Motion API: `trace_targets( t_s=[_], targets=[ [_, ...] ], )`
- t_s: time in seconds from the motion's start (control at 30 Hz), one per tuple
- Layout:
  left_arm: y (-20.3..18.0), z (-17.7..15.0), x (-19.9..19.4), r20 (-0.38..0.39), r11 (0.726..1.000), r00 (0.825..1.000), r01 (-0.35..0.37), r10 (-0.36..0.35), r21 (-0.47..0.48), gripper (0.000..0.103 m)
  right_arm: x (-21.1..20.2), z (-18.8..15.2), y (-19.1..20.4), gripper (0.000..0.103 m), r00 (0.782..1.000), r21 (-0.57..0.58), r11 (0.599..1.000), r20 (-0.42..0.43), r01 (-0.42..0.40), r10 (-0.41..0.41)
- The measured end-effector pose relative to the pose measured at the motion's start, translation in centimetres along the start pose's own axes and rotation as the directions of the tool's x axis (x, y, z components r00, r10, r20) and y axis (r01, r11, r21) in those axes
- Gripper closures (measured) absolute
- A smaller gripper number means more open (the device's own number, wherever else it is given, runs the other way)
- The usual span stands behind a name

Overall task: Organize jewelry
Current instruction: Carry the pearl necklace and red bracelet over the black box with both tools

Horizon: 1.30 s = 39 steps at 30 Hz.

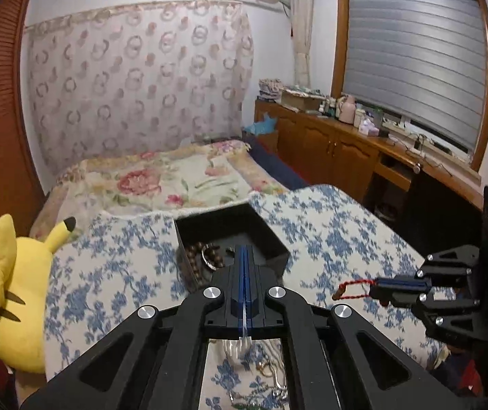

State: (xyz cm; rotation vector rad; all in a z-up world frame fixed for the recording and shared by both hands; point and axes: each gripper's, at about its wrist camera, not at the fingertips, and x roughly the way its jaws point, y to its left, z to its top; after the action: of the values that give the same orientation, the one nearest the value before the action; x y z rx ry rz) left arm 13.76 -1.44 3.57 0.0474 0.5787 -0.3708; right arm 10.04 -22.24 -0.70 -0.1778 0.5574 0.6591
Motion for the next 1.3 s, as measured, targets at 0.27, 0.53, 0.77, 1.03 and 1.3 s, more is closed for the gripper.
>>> trace_targets(
  t_s=[0.27, 0.53, 0.77, 1.03, 1.3],
  targets=[
    [0.8, -0.9, 1.8, -0.058, 1.000, 0.998, -0.010, 0.010, 0.003, 0.103, -0.2, 1.1, -0.1, 0.099, 1.000, -0.007, 1.000, 0.019, -0.002, 0.002],
    [3.8, -7.0, 8.7, -0.289, 0.997, 0.955, -0.079, 0.071, -0.017, 0.100, 1.0, 0.2, 0.0, 0.099, 1.000, 0.008, 1.000, -0.013, -0.007, 0.007],
    [5.3, -8.1, 11.7, -0.342, 0.995, 0.938, -0.083, 0.061, -0.052, 0.079, 1.3, -0.1, 0.1, 0.099, 1.000, 0.011, 1.000, -0.018, -0.010, 0.010],
    [4.5, -7.9, 11.8, -0.337, 0.993, 0.934, -0.118, 0.117, 0.020, 0.097, 1.4, -0.3, 0.1, 0.099, 1.000, 0.012, 1.000, -0.020, -0.009, 0.010],
    [3.1, -2.4, 4.2, -0.118, 0.997, 0.991, -0.073, 0.069, -0.034, 0.097, 1.2, 0.1, -0.1, 0.099, 1.000, 0.011, 1.000, 0.000, -0.006, 0.006]
  ],
)
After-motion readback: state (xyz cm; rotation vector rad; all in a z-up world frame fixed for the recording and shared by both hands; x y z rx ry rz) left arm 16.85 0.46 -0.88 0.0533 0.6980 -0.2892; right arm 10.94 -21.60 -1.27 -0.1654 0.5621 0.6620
